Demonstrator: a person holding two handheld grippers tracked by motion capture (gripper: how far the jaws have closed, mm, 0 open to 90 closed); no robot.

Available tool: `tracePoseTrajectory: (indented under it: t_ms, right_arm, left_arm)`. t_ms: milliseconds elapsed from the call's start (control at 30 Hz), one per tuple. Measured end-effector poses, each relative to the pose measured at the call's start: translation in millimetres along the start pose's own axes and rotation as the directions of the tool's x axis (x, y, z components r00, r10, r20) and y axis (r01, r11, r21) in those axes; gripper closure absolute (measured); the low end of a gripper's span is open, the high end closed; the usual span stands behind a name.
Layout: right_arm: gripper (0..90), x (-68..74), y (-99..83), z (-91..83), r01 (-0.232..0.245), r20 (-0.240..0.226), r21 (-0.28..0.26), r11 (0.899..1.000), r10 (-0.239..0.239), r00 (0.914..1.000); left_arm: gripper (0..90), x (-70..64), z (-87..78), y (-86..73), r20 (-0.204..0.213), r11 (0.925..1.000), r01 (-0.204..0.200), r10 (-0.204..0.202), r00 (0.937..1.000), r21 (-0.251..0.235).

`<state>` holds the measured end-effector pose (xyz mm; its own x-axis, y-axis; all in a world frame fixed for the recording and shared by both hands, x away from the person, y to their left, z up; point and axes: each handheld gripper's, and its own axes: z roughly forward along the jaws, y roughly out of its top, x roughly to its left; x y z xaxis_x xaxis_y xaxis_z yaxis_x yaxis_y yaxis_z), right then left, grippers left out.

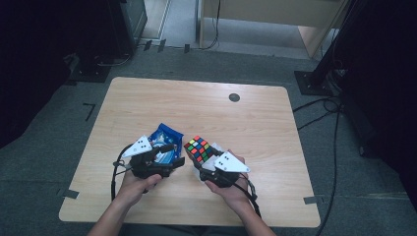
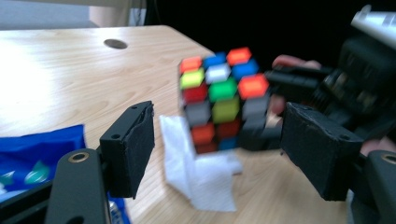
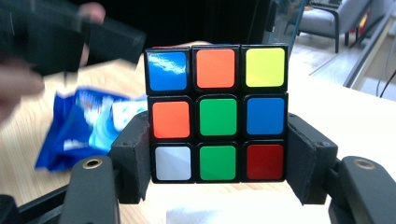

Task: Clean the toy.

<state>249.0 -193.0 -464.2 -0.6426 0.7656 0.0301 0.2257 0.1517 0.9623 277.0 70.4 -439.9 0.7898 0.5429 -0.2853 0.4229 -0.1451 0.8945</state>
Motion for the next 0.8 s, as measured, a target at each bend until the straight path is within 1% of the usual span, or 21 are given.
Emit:
tracePoseTrajectory:
  t_ms: [67,133,200,267,367,400,467,533,567,633,700,767,800]
  right_arm:
    - [35.0,-4.3,2.7,-4.0,-0.043,-0.010,-0.016,0.999,0.043,0.9990]
    - [35.0,-5.9,5.0,-7.8,-0.072,-0.018,-0.031,0.997,0.071,0.9973]
    - [35.0,-7.1,6.5,-10.3,-0.085,-0.029,-0.046,0.995,0.084,0.9961]
    - [35.0,-4.8,6.5,-10.7,-0.069,-0.019,-0.044,0.997,0.068,0.9975]
    - [35.0,0.2,3.5,-8.0,-0.045,-0.014,-0.026,0.999,0.045,0.9989]
    - [35.0,1.7,2.5,-6.8,-0.040,-0.016,-0.021,0.999,0.040,0.9991]
    - [35.0,4.3,1.2,-5.0,-0.032,-0.019,-0.014,0.999,0.032,0.9993]
    - [35.0,7.8,0.3,-3.3,-0.014,-0.016,-0.011,1.000,0.014,0.9998]
    - [35.0,10.1,0.0,-2.5,-0.006,-0.019,-0.008,1.000,0.006,0.9998]
    - [35.0,15.3,-0.5,-0.8,0.017,-0.027,-0.010,1.000,-0.018,0.9995]
    - [35.0,21.8,-0.5,1.0,0.038,-0.028,-0.009,0.999,-0.039,0.9989]
    - [35.0,27.8,-0.8,2.7,0.057,-0.021,-0.008,0.998,-0.057,0.9981]
    - [34.9,29.5,-1.0,3.1,0.062,-0.022,-0.007,0.998,-0.062,0.9978]
  left_arm:
    - [26.7,-0.7,5.0,-3.9,-0.024,0.9994,-0.022,0.022,0.9995,0.028]
    - [27.3,-1.6,9.1,-7.0,-0.039,0.9982,-0.037,0.039,0.9985,0.046]
    - [27.6,-3.2,12.7,-9.0,-0.032,0.9977,-0.039,0.041,0.9986,0.055]
    - [27.6,-4.8,13.2,-8.0,-0.008,0.9988,-0.023,0.024,0.9997,0.043]
    - [27.7,-4.1,10.5,-4.9,0.043,0.9994,0.033,-0.033,0.9985,0.003]
    - [27.7,-3.3,9.4,-4.2,0.053,0.9985,0.054,-0.053,0.9972,-0.008]
    - [27.7,-1.3,6.9,-2.8,0.083,0.9954,0.093,-0.090,0.9924,-0.026]
    - [27.6,-0.8,5.8,-1.5,0.103,0.9911,0.128,-0.123,0.9870,-0.039]
    - [27.5,-2.0,6.2,-1.0,0.101,0.9902,0.133,-0.128,0.9865,-0.043]
    - [27.3,-5.5,8.8,-0.5,0.080,0.9913,0.129,-0.126,0.9887,-0.026]
    - [27.0,-9.2,11.8,-1.0,0.074,0.9928,0.119,-0.118,0.9903,-0.009]
    - [26.2,-13.0,14.7,-0.8,0.049,0.9931,0.117,-0.118,0.9919,0.008]
    - [27.1,-14.5,15.8,-0.4,0.026,0.9924,0.122,-0.122,0.9921,0.013]
